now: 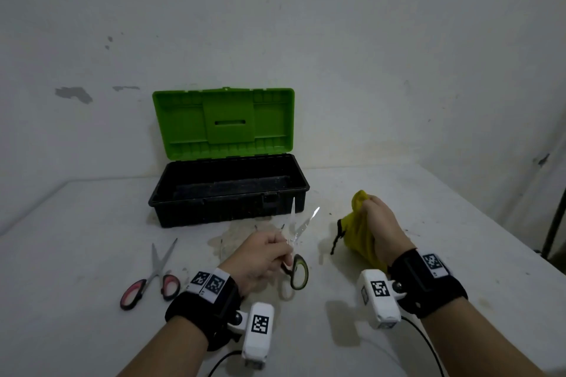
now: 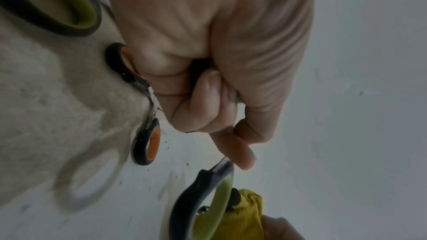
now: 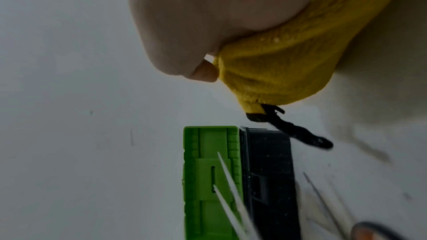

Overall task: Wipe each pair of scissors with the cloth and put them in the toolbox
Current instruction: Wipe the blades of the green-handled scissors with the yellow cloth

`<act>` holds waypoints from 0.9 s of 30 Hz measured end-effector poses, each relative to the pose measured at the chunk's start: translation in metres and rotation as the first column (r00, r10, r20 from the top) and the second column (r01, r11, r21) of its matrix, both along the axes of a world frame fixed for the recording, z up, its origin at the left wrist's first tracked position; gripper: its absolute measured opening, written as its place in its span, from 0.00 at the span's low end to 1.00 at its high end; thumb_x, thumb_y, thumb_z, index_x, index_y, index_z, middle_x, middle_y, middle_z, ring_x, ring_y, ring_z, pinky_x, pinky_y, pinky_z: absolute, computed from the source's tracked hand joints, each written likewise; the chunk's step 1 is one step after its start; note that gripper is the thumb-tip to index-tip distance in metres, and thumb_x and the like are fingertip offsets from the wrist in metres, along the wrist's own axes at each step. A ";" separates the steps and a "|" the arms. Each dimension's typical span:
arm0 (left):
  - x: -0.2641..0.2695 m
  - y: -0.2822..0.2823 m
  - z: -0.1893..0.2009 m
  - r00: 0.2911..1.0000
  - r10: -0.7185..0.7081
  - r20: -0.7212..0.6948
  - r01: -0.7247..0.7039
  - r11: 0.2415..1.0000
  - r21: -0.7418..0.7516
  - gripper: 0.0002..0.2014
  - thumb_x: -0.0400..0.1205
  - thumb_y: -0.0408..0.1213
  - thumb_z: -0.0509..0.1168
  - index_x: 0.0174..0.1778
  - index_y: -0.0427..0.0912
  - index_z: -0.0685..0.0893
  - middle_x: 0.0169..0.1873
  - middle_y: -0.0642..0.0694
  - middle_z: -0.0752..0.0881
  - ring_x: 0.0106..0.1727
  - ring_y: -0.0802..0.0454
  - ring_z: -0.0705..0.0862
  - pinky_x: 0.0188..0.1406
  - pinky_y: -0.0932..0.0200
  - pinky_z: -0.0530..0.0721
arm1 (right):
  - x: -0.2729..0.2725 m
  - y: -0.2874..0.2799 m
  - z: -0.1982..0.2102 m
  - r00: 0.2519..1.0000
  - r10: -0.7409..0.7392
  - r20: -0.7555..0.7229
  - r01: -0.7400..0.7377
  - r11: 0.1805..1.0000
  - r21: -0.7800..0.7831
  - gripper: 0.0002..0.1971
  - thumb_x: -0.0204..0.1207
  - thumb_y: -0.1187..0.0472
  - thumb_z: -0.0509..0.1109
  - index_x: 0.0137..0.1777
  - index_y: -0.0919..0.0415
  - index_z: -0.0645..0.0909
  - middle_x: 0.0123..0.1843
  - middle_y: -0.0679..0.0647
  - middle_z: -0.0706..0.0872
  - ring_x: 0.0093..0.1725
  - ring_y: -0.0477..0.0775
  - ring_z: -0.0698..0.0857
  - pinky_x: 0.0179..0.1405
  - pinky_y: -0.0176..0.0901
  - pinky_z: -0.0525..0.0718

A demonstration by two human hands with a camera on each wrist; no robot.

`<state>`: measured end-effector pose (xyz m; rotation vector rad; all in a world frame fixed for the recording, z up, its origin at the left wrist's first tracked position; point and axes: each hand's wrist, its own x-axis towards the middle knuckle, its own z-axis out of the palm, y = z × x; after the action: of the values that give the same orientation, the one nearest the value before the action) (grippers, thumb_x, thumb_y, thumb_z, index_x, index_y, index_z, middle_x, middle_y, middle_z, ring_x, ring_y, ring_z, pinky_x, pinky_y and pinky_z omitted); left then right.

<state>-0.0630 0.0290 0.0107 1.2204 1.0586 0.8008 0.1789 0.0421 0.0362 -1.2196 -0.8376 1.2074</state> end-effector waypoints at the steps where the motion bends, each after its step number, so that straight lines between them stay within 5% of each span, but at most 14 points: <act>1: -0.001 0.000 0.000 1.000 -0.002 0.010 0.002 1.000 -0.008 0.11 0.82 0.25 0.64 0.34 0.39 0.79 0.28 0.42 0.87 0.18 0.60 0.65 0.14 0.69 0.59 | 0.001 -0.001 0.001 0.997 0.047 -0.062 -0.046 0.999 0.022 0.10 0.74 0.71 0.56 0.33 0.61 0.63 0.25 0.57 0.62 0.24 0.56 0.63 0.21 0.43 0.67; 2: -0.001 0.000 0.000 1.000 -0.007 0.023 0.008 1.000 -0.018 0.11 0.83 0.25 0.64 0.35 0.38 0.79 0.29 0.43 0.87 0.18 0.60 0.65 0.14 0.69 0.59 | 0.003 -0.003 0.002 0.993 0.094 -0.069 -0.091 0.995 0.045 0.10 0.74 0.76 0.55 0.34 0.66 0.62 0.27 0.60 0.66 0.26 0.60 0.65 0.21 0.44 0.69; 4: -0.002 0.000 0.000 0.999 -0.020 0.045 0.022 0.999 -0.040 0.10 0.85 0.26 0.64 0.37 0.36 0.80 0.28 0.44 0.88 0.18 0.61 0.65 0.14 0.70 0.59 | 0.007 -0.008 0.002 0.989 0.150 0.012 -0.150 0.988 0.036 0.05 0.80 0.78 0.58 0.46 0.74 0.74 0.38 0.67 0.84 0.35 0.67 0.83 0.27 0.45 0.84; 7: -0.003 -0.001 -0.002 0.997 -0.007 0.077 0.012 0.997 -0.071 0.07 0.87 0.29 0.64 0.42 0.34 0.80 0.31 0.43 0.89 0.19 0.61 0.66 0.15 0.70 0.62 | 0.010 -0.010 -0.008 0.989 0.147 0.034 -0.147 0.989 0.013 0.10 0.82 0.68 0.66 0.62 0.66 0.80 0.53 0.66 0.89 0.47 0.62 0.90 0.40 0.48 0.90; 10: -0.003 0.000 -0.006 0.995 0.032 0.091 -0.026 0.997 -0.067 0.06 0.88 0.32 0.62 0.46 0.36 0.80 0.33 0.42 0.88 0.22 0.58 0.74 0.19 0.69 0.70 | 0.007 -0.011 -0.016 0.990 0.113 0.087 -0.117 0.992 0.037 0.10 0.81 0.62 0.70 0.61 0.59 0.82 0.52 0.65 0.90 0.49 0.66 0.90 0.46 0.58 0.89; 18: 0.002 -0.002 -0.007 0.996 0.002 0.093 -0.001 1.000 -0.014 0.06 0.89 0.29 0.60 0.49 0.32 0.81 0.34 0.41 0.89 0.30 0.55 0.86 0.30 0.66 0.82 | -0.005 -0.020 -0.017 0.968 0.158 0.197 -0.176 0.981 0.077 0.08 0.84 0.60 0.66 0.60 0.58 0.81 0.53 0.66 0.89 0.51 0.67 0.89 0.51 0.63 0.89; 27: -0.002 0.000 -0.008 0.995 -0.069 0.074 0.072 0.996 -0.048 0.08 0.89 0.32 0.60 0.48 0.35 0.83 0.43 0.39 0.93 0.37 0.52 0.90 0.39 0.62 0.83 | -0.017 -0.026 -0.029 0.922 0.200 0.331 -0.220 0.975 0.023 0.08 0.85 0.59 0.65 0.59 0.58 0.83 0.50 0.64 0.89 0.45 0.58 0.89 0.46 0.53 0.88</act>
<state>-0.0648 0.0288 0.0024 1.1716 0.9663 0.7539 0.1617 0.0160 0.0071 -1.3264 -1.2701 1.1548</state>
